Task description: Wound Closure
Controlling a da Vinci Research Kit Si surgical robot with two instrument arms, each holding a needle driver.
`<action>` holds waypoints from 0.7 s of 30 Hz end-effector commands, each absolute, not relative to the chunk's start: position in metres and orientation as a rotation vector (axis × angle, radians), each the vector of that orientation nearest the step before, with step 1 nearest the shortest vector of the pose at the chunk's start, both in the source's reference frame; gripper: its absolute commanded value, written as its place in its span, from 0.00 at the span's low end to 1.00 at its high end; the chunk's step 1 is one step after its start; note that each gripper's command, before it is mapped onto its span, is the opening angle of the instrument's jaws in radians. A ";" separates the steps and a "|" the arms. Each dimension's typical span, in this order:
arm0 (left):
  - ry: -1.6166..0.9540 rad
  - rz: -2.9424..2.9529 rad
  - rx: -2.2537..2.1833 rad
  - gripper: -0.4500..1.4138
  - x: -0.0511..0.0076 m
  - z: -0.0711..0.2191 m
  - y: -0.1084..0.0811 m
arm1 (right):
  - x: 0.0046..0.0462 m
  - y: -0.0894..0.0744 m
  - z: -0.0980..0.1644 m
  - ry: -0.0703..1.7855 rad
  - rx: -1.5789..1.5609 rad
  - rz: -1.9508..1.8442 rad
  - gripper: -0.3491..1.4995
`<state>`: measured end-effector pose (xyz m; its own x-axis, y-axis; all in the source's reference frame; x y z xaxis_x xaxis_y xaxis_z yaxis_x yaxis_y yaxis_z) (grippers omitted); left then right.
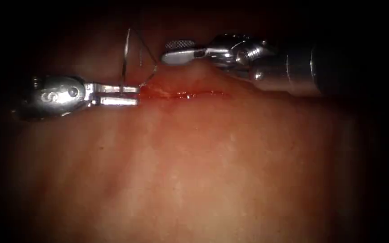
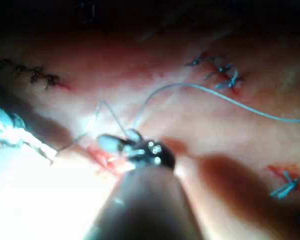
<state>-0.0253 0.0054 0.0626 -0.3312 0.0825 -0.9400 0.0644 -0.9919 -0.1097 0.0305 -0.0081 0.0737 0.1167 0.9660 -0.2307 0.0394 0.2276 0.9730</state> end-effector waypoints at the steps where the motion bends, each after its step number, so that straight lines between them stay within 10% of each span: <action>1: -0.191 2.553 -1.821 0.00 -0.0259 0.063 0.006 | 0.0316 -0.008 0.074 1.259 1.139 0.940 0.37; 21: -0.075 2.635 -1.927 0.00 -0.0271 0.064 0.004 | 0.0337 -0.009 0.075 1.342 1.259 0.959 0.48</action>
